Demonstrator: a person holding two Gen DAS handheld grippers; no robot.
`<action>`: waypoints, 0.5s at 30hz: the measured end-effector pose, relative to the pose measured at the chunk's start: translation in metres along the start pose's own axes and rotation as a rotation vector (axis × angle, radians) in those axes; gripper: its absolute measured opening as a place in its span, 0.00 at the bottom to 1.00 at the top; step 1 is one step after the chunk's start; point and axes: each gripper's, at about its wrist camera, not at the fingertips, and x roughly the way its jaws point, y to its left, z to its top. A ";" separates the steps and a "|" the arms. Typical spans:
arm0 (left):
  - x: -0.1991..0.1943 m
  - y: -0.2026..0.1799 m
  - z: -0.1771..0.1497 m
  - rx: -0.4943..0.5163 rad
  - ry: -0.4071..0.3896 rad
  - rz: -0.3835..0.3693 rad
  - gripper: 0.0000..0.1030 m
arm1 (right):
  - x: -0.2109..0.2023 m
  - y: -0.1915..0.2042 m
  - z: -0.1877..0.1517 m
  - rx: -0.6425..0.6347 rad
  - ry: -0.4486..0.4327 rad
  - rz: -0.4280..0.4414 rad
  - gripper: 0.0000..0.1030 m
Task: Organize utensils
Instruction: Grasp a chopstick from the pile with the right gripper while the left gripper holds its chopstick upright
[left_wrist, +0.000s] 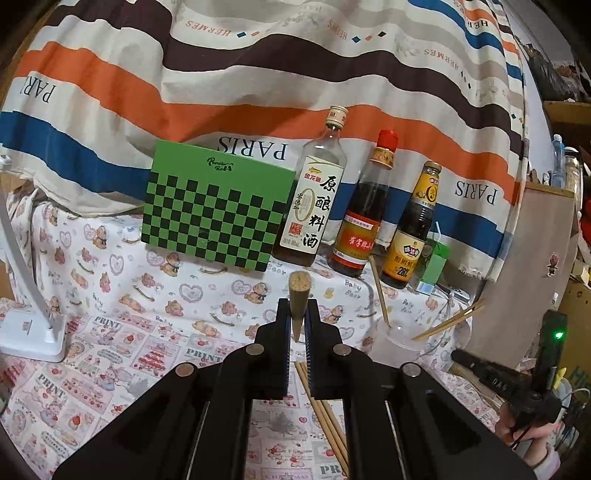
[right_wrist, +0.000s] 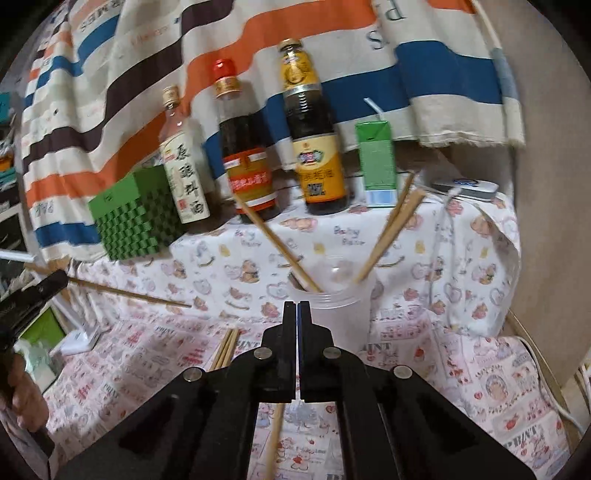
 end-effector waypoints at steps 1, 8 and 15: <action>0.000 0.001 0.000 0.000 0.003 -0.006 0.06 | 0.006 -0.001 -0.002 0.009 0.033 -0.004 0.01; -0.002 0.002 0.001 0.007 -0.019 0.025 0.06 | 0.059 0.007 -0.029 0.039 0.335 0.105 0.25; -0.010 0.001 0.004 0.022 -0.052 0.036 0.06 | 0.077 0.040 -0.059 -0.123 0.468 0.066 0.32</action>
